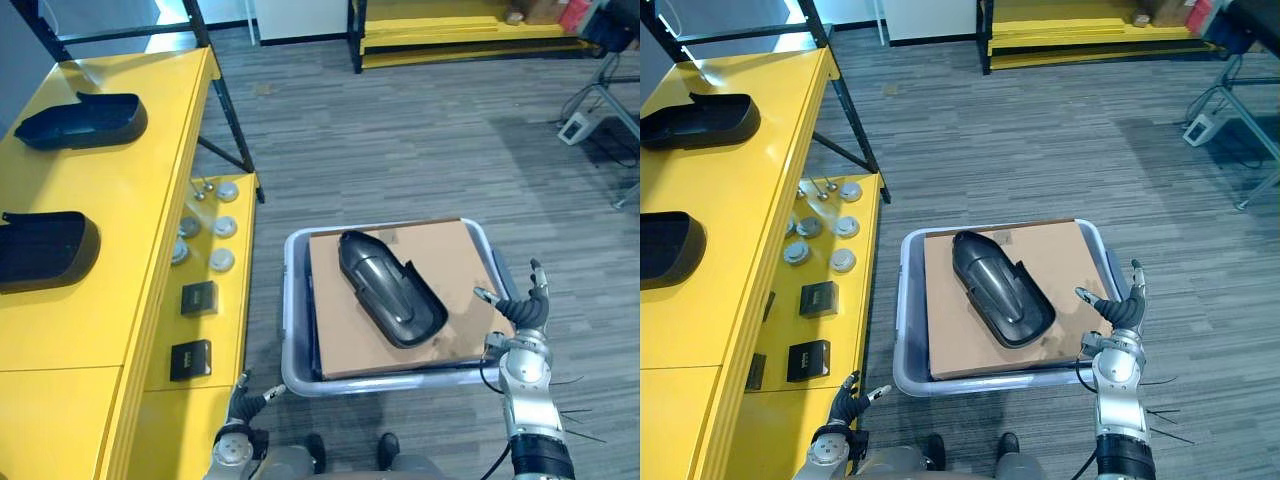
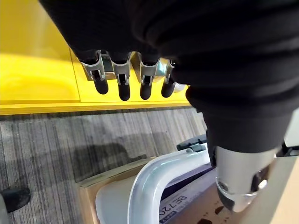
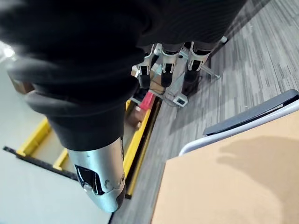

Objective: Walk over and take plastic housings, then place them on the shelf

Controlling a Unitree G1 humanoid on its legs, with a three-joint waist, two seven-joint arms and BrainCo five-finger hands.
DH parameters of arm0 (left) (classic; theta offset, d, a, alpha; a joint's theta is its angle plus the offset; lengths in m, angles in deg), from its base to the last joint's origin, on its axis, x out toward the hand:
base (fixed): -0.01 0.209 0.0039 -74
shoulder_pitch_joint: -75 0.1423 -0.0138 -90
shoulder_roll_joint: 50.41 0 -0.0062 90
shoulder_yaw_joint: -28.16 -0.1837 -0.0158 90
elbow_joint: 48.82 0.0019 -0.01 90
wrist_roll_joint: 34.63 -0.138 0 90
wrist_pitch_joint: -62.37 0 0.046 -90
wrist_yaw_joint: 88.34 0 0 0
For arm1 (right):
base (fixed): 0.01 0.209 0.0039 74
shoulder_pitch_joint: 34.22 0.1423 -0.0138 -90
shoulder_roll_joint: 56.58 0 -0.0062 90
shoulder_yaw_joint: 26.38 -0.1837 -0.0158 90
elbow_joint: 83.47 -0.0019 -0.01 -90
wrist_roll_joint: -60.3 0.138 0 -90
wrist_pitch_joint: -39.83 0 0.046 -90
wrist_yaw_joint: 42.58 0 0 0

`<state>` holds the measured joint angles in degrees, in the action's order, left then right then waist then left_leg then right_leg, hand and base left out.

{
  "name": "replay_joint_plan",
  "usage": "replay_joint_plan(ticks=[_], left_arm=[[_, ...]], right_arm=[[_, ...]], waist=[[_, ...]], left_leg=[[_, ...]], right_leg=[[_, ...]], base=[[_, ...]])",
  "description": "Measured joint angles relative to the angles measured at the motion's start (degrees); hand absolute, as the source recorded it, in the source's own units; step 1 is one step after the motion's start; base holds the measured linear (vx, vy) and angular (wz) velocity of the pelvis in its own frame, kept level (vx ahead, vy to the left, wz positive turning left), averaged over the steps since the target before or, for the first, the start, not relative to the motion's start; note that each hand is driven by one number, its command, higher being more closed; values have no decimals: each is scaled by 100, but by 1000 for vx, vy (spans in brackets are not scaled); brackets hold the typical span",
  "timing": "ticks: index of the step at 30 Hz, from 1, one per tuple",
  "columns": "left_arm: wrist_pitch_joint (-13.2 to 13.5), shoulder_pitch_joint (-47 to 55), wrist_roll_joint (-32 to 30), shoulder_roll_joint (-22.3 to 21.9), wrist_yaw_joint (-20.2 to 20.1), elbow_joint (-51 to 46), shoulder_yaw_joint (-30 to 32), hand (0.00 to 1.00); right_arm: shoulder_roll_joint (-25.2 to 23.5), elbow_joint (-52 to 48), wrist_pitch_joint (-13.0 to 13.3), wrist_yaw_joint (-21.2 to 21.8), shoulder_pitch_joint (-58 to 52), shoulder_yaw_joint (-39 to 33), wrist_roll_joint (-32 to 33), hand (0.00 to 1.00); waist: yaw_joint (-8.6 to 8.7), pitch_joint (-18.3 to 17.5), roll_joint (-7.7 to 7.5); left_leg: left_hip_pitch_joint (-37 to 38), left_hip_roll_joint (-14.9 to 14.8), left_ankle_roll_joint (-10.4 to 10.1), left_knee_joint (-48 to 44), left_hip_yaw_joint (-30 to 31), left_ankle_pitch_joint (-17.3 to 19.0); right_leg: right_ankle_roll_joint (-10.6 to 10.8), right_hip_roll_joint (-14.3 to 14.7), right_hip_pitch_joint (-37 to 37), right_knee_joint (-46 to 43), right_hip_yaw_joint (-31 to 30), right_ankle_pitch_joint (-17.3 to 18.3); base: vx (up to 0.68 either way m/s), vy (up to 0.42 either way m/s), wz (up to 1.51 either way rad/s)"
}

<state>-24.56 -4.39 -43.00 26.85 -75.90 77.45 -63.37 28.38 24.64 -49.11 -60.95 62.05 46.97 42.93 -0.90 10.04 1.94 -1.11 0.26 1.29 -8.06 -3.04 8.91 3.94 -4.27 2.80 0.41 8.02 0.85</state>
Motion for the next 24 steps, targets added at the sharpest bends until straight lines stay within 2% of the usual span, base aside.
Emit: replay_joint_plan(ticks=[7, 9, 10, 11, 12, 13, 15, 21, 22, 24], left_arm=[[6, 64, -2, -72, -2, 169, 122, 0], [6, 58, -2, -79, -1, 252, 173, 0], [15, 34, -2, -75, -2, 254, 176, 0], [50, 49, -1, -85, 2, 259, 195, 0], [62, 96, -1, -117, -1, 248, 184, 0], [68, 108, 41, -141, 6, 227, 185, 0], [111, 6, 45, -49, 11, 208, 181, 0], [122, -36, 81, -1, 19, 214, 181, 0], [121, -60, 102, -3, 21, 218, 184, 0], [127, -73, 102, -32, 20, 219, 168, 0]], right_arm=[[139, 952, -278, 6, 579, 335, -472, 0], [136, 1212, -301, 7, 741, 436, -499, 0], [127, 1289, -376, 7, 812, 447, -523, 0], [107, 1523, -406, -4, 966, 458, -550, 0], [150, 1631, -411, 3, 1042, 470, -569, 0], [180, 1762, -417, 15, 1106, 488, -585, 0], [106, 1892, -419, 82, 1290, 531, -600, 0], [-51, 2419, -502, 94, 1857, 583, -646, 0], [-52, 2540, -517, 85, 1886, 580, -644, 100], [-51, 2721, -597, 70, 1908, 556, -639, 100]], waist=[[-36, -7, -7], [-52, -7, -7], [-97, 45, -88], [-171, 71, -187], [-163, 42, -84], [-215, 24, -11], [-327, 112, -103], [-346, 231, -183], [-339, 256, -215], [-310, 309, -248]], left_leg=[[-87, 84, 10, -55, 239, -86], [-270, 147, -87, -320, 339, -148], [-690, 289, -141, -917, 423, -133], [-762, 408, -69, -311, 505, -41], [-680, 264, -249, 307, 610, -535], [-672, 214, -45, 586, 718, -1027], [-759, 289, -68, 602, 776, -1090], [-728, 402, -59, 622, 923, -1102], [-721, 404, -64, 711, 929, -1171], [-702, 376, -98, 969, 1010, -1381]], right_leg=[[-23, -65, 30, 1, 317, -192], [-14, -135, -2, -4, 442, -329], [-38, -308, 14, -31, 502, -378], [-27, -456, 26, -28, 469, -367], [-19, -390, 25, -40, 533, -363], [93, -341, 25, -77, 614, -270], [123, -440, -43, -148, 688, -248], [207, -508, -12, -251, 807, -80], [261, -513, -28, -249, 831, -30], [233, -483, -106, -248, 913, 16]], base=[[44, 32, 19], [22, 49, 26], [8, 75, 40], [10, 79, 40], [24, 106, 33], [43, 128, 39], [23, 117, 36], [-38, 10, 10], [-97, -69, 0], [-97, -77, 6]])
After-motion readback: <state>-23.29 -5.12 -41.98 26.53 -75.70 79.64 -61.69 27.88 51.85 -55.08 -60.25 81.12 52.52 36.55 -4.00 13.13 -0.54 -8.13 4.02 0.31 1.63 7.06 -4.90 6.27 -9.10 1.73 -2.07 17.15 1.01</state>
